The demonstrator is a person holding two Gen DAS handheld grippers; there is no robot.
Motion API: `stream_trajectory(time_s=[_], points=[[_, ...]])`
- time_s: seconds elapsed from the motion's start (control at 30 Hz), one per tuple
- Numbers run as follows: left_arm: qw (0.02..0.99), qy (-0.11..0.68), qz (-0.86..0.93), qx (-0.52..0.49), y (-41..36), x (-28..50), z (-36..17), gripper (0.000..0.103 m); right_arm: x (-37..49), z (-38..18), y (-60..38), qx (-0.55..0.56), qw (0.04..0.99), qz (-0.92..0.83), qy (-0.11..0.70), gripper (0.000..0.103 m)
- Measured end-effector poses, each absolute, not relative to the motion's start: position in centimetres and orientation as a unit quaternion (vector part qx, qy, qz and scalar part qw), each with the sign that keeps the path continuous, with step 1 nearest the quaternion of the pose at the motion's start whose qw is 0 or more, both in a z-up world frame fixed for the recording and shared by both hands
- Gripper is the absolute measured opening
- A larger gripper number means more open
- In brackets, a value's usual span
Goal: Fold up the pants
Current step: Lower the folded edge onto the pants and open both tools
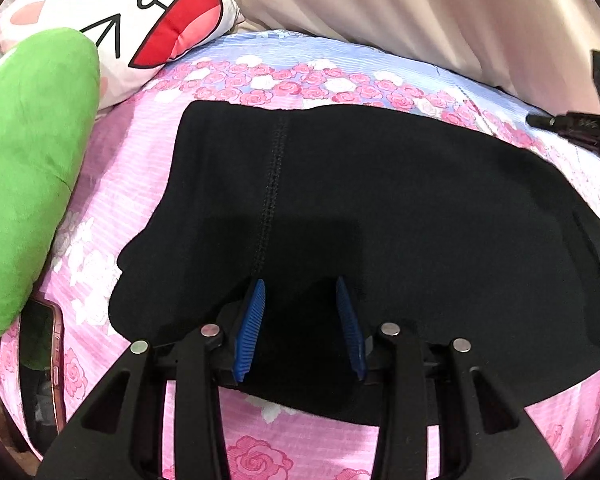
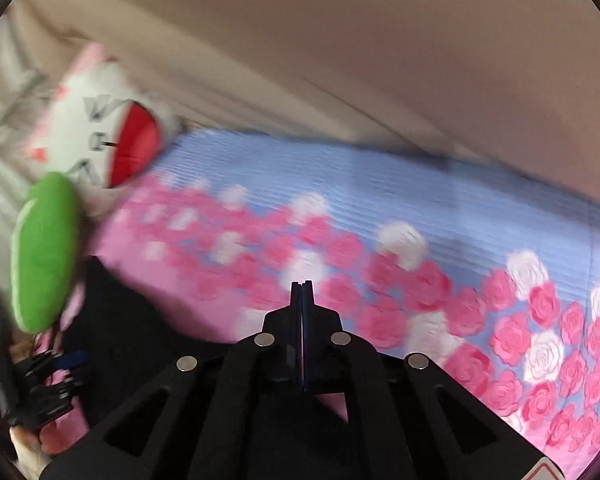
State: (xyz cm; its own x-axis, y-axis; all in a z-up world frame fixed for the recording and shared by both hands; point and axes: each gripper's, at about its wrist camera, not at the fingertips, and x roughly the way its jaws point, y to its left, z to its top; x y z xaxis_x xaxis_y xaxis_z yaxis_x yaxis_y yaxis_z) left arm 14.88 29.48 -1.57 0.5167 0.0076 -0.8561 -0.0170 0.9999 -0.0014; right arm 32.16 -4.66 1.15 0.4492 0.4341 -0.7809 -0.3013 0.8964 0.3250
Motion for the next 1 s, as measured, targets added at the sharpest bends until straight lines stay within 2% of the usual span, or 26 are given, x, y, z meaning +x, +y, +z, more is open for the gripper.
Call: stream_trajectory(time_s=[0.1, 0.13, 0.17, 0.2, 0.27, 0.33, 0.37, 0.43, 0.47, 0.5, 0.63, 0.73, 0.8, 0.87, 0.93, 0.97, 1.0], points=[[0.875, 0.484, -0.002, -0.022, 30.2, 14.7, -1.1, 0.036, 29.5, 2.4, -5.6, 0.071, 0.854, 0.229, 0.462, 0.013], [0.877, 0.481, -0.005, -0.025, 30.3, 14.6, -1.0, 0.036, 28.1, 3.0, -5.4, 0.060, 0.852, 0.248, 0.457, 0.022], [0.875, 0.483, -0.006, -0.025, 30.3, 14.7, -1.1, 0.036, 27.8, 3.1, -5.1, 0.053, 0.851, 0.252, 0.458, 0.052], [0.874, 0.486, -0.006, -0.023, 30.3, 14.8, -1.4, 0.036, 27.7, 3.0, -4.6, 0.048, 0.855, 0.243, 0.455, 0.059], [0.875, 0.484, -0.004, -0.011, 30.1, 14.7, -1.5, 0.037, 28.7, 2.3, -3.6, 0.032, 0.851, 0.239, 0.466, 0.059], [0.875, 0.484, -0.002, -0.006, 30.1, 14.4, -1.6, 0.037, 30.4, 0.1, -2.4, 0.055, 0.815, 0.255, 0.517, 0.059], [0.875, 0.484, -0.002, -0.009, 30.3, 14.2, -1.7, 0.036, 30.5, -0.9, -1.4, 0.050, 0.803, 0.261, 0.534, 0.058], [0.877, 0.481, -0.003, -0.017, 30.9, 13.8, -1.8, 0.033, 29.2, -1.1, 0.4, 0.000, 0.816, 0.266, 0.513, 0.023], [0.878, 0.478, -0.002, -0.022, 31.2, 13.6, -1.8, 0.028, 28.5, -0.8, 0.9, -0.015, 0.823, 0.260, 0.506, 0.013], [0.878, 0.477, 0.001, -0.028, 31.6, 13.5, -1.8, 0.024, 28.2, -0.4, 1.1, -0.026, 0.831, 0.253, 0.496, 0.009], [0.877, 0.479, 0.009, -0.035, 31.8, 14.1, -1.5, 0.021, 31.0, 0.0, -1.0, 0.026, 0.844, 0.232, 0.483, 0.003], [0.878, 0.478, 0.019, -0.011, 31.1, 14.8, -1.5, 0.021, 33.0, -1.9, -1.0, -0.001, 0.849, 0.190, 0.492, 0.000], [0.882, 0.471, 0.023, 0.003, 30.6, 14.6, -1.3, 0.021, 32.7, -0.3, -2.7, 0.030, 0.854, 0.177, 0.489, 0.000], [0.884, 0.466, 0.024, 0.004, 30.5, 14.4, -0.9, 0.022, 30.4, 2.6, -4.2, 0.044, 0.873, 0.196, 0.444, 0.001], [0.893, 0.449, 0.036, 0.013, 30.3, 13.8, -0.1, 0.029, 27.2, 4.0, -3.9, 0.032, 0.865, 0.229, 0.445, 0.001], [0.899, 0.436, 0.044, 0.024, 30.0, 13.6, 0.4, 0.038, 26.3, 3.7, -3.2, 0.027, 0.858, 0.243, 0.451, 0.000], [0.901, 0.430, 0.052, 0.031, 29.6, 13.6, 0.7, 0.042, 25.7, 3.1, -2.2, 0.017, 0.851, 0.256, 0.459, 0.000]])
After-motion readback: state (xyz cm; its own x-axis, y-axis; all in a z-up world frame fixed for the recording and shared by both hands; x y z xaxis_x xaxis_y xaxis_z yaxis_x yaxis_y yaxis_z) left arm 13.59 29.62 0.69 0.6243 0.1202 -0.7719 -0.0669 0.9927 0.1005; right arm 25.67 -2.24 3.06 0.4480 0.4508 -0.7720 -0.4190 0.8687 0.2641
